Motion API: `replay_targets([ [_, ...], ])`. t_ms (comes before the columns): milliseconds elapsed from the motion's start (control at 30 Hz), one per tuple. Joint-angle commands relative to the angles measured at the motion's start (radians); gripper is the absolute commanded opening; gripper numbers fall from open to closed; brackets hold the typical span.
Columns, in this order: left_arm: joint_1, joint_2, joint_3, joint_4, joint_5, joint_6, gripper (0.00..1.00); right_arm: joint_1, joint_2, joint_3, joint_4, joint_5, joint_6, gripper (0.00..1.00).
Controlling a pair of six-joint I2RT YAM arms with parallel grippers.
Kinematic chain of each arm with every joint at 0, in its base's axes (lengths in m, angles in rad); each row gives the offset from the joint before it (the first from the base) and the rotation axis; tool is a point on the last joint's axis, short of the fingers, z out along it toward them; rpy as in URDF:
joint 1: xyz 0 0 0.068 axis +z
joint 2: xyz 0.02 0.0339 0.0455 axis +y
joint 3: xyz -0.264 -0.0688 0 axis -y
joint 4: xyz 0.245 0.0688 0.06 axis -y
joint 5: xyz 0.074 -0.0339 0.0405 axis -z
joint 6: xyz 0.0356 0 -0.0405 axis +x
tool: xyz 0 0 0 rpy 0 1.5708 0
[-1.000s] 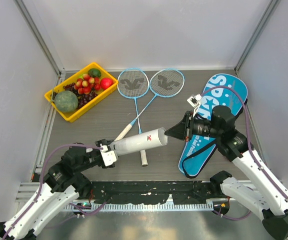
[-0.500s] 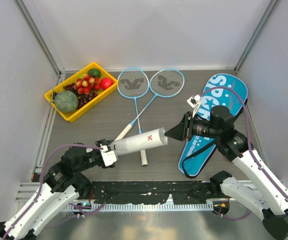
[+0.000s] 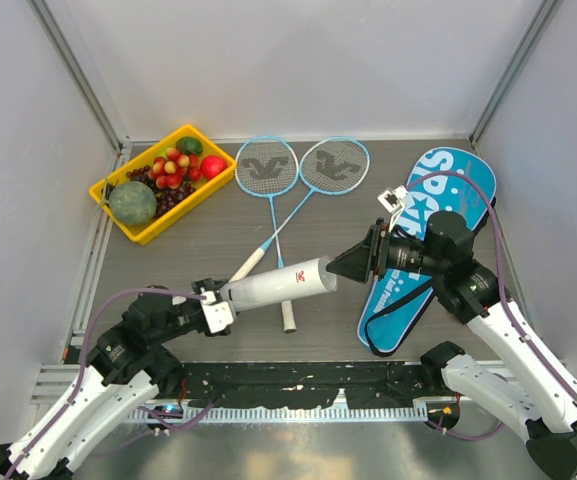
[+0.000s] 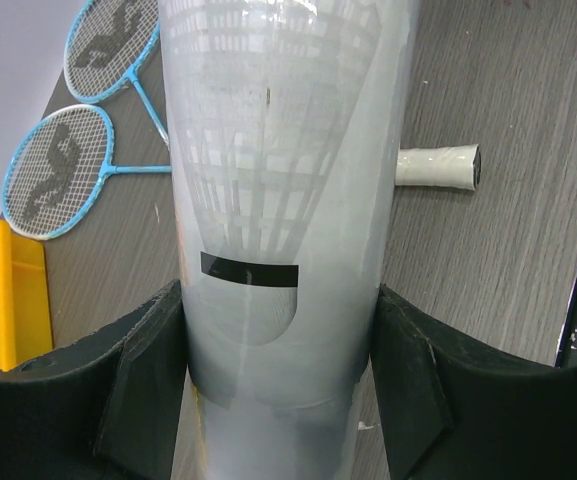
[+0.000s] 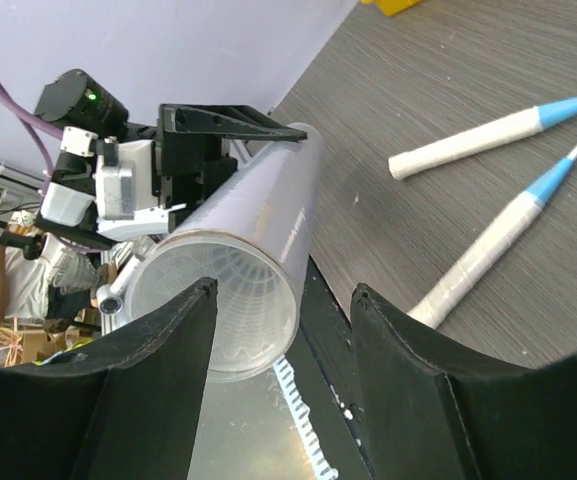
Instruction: Pack up the badminton gear
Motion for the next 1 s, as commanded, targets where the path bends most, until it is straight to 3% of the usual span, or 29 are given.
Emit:
replay_targets([
  [0, -0.002, -0.014, 0.044, 0.099, 0.037, -0.022, 0.0, 0.003, -0.003, -0.001, 0.132, -0.07, 0.057, 0.61],
  [500, -0.003, 0.01, 0.062, 0.178, 0.093, -0.074, 0.0, 0.048, 0.079, -0.078, 0.236, -0.084, 0.099, 0.54],
  [767, -0.003, 0.041, 0.08, 0.344, 0.145, -0.293, 0.0, 0.173, 0.07, -0.13, 0.371, 0.122, 0.167, 0.52],
  [967, -0.002, 0.049, 0.076, 0.431, 0.145, -0.35, 0.0, 0.204, 0.098, -0.17, 0.445, 0.123, 0.202, 0.46],
])
